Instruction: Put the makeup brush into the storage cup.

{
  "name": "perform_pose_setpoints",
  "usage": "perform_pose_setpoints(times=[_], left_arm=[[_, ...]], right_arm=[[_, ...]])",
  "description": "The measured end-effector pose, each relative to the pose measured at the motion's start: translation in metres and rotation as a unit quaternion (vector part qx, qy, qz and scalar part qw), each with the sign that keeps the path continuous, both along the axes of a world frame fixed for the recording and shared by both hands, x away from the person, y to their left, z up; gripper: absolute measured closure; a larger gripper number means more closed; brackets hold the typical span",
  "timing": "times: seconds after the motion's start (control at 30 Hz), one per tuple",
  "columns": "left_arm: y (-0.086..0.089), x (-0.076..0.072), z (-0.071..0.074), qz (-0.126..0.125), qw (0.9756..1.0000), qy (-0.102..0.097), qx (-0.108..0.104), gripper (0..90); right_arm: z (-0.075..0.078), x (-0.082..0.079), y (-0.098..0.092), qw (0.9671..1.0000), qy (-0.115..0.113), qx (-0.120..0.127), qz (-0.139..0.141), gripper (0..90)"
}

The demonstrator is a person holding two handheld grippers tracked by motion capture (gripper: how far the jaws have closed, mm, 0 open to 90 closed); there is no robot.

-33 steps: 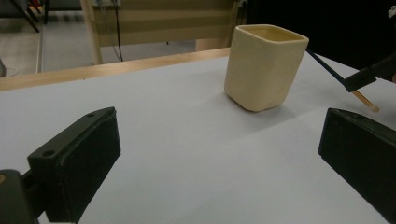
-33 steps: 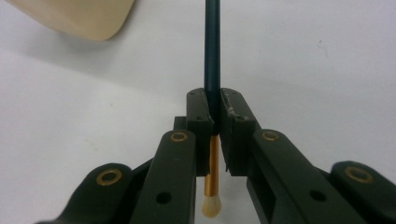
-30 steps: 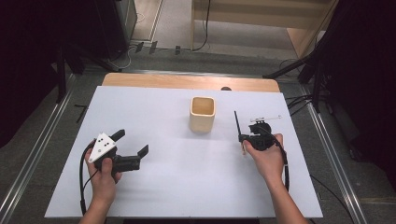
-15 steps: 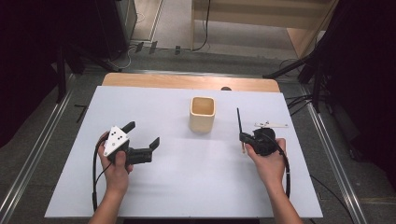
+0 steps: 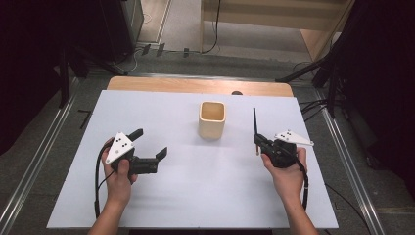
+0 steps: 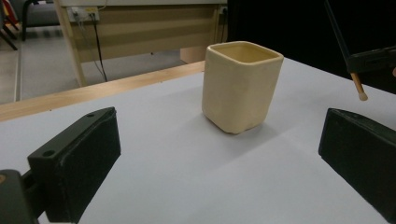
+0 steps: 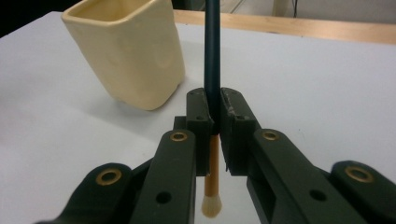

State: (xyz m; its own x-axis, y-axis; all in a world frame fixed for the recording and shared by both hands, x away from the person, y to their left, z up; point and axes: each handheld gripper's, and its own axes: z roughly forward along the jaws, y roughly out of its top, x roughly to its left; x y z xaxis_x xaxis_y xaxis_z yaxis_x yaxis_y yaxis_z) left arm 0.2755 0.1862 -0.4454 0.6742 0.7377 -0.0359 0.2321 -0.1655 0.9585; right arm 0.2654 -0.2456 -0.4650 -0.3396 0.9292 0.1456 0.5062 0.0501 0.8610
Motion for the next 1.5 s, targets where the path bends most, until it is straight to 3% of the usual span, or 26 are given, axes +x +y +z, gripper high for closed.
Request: perform_pose_setpoints(times=[0.1,0.27,0.6,0.73,1.5], left_arm=[[-0.002,0.000,-0.001,-0.007,1.0000,0.006,0.002,0.0],[-0.003,0.001,-0.001,-0.015,0.9998,0.011,-0.002,0.0],[-0.002,0.001,0.000,-0.023,0.9995,0.019,-0.011,0.0],[-0.003,0.000,0.001,-0.028,0.9993,0.020,-0.011,0.0],[-0.012,-0.002,0.001,-0.050,0.9984,0.025,-0.010,0.0]], right_arm=[[0.001,-0.005,0.008,0.9995,-0.022,-0.021,0.008,84.3],[0.005,-0.009,0.014,0.9987,-0.042,-0.021,0.018,84.3],[0.011,-0.017,0.024,0.9972,-0.059,-0.019,0.042,84.3],[0.013,-0.020,0.032,0.9951,-0.073,-0.028,0.061,84.3],[0.012,-0.028,0.061,0.9886,-0.082,-0.048,0.116,84.3]])
